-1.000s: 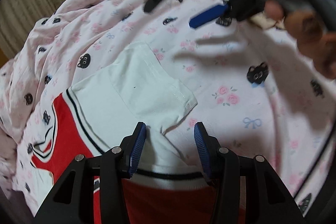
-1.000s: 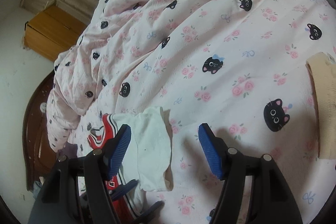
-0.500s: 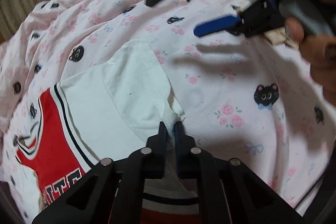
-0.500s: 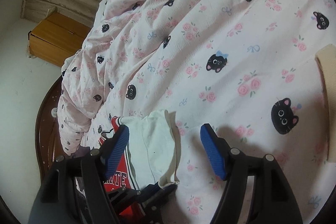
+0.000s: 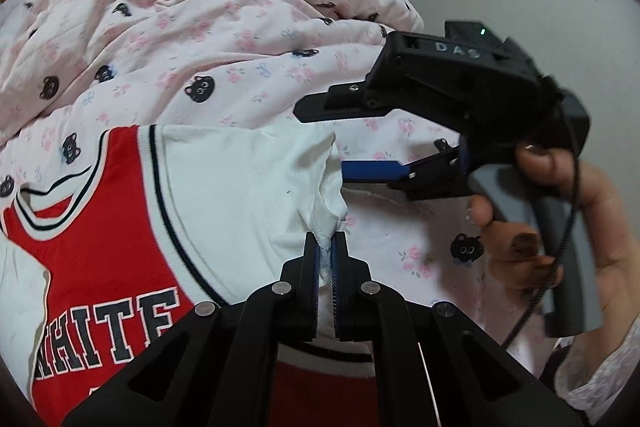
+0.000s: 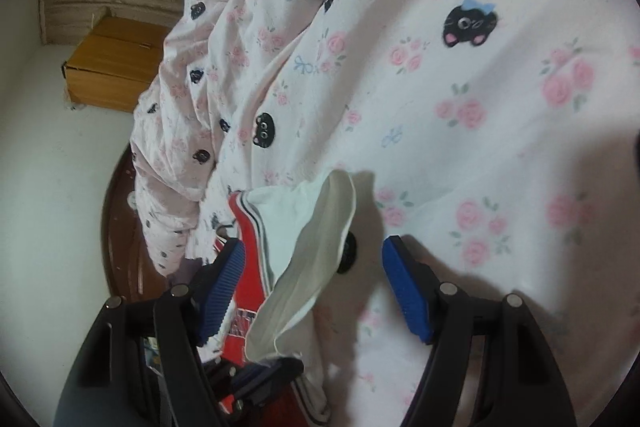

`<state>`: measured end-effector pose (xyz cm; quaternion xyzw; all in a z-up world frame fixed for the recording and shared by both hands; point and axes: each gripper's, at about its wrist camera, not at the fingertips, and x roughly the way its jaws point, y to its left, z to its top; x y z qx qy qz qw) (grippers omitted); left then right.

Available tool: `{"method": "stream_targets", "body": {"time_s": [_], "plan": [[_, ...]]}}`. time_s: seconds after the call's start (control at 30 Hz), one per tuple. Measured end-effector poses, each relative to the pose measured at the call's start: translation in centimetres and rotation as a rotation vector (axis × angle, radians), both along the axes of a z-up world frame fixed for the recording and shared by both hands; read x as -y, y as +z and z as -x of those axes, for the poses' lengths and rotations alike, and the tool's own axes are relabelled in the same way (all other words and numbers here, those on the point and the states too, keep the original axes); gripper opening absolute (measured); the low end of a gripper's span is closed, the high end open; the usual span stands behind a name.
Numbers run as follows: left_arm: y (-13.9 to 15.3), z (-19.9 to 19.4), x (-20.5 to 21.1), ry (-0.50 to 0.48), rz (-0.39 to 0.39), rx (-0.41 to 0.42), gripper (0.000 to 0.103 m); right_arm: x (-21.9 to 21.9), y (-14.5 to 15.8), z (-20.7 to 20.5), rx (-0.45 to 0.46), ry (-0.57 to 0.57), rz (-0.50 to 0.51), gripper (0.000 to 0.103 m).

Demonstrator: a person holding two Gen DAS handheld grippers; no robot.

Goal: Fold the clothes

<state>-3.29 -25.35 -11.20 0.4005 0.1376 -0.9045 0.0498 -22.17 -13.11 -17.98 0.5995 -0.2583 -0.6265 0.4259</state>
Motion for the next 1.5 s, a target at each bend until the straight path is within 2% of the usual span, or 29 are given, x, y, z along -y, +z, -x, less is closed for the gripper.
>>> {"method": "stream_targets", "body": {"time_s": [0.03, 0.17, 0.2, 0.27, 0.3, 0.6, 0.7, 0.87, 1.13, 1.5], "plan": [[0.1, -0.2, 0.1, 0.004, -0.01, -0.003, 0.004, 0.3, -0.2, -0.1, 0.006, -0.001, 0.013, 0.066], [0.1, -0.7, 1.0, 0.027, -0.048, -0.025, 0.004, 1.3, -0.7, -0.3, 0.014, -0.004, 0.048, 0.025], [0.1, -1.0, 1.2, 0.034, -0.062, -0.035, 0.004, 1.4, -0.6, -0.3, 0.007, -0.006, 0.049, 0.022], [0.0, -1.6, 1.5, 0.056, -0.104, -0.058, 0.004, 1.7, -0.2, -0.5, -0.025, -0.009, 0.041, 0.007], [-0.1, -1.9, 1.7, 0.067, -0.125, -0.069, 0.004, 1.8, 0.1, -0.6, -0.042, -0.01, 0.047, 0.005], [-0.6, -5.1, 3.6, 0.172, -0.313, -0.164, 0.004, 5.4, 4.6, -3.4, -0.217, 0.111, 0.098, 0.005], [-0.7, -6.3, 3.9, 0.203, -0.344, -0.187, 0.004, 6.9, 5.3, -4.5, -0.255, 0.155, 0.082, 0.005], [-1.5, -8.0, 4.7, 0.262, -0.438, -0.213, 0.004, 9.1, 5.2, -6.1, -0.288, 0.23, 0.048, 0.005], [-2.1, -9.5, 6.0, 0.305, -0.486, -0.206, 0.004, 11.9, 3.6, -8.5, -0.32, 0.327, -0.023, 0.005], [-3.4, -13.0, 6.6, 0.322, -0.479, -0.171, 0.004, 13.8, 1.7, -10.4, -0.356, 0.384, -0.118, 0.01]]}}
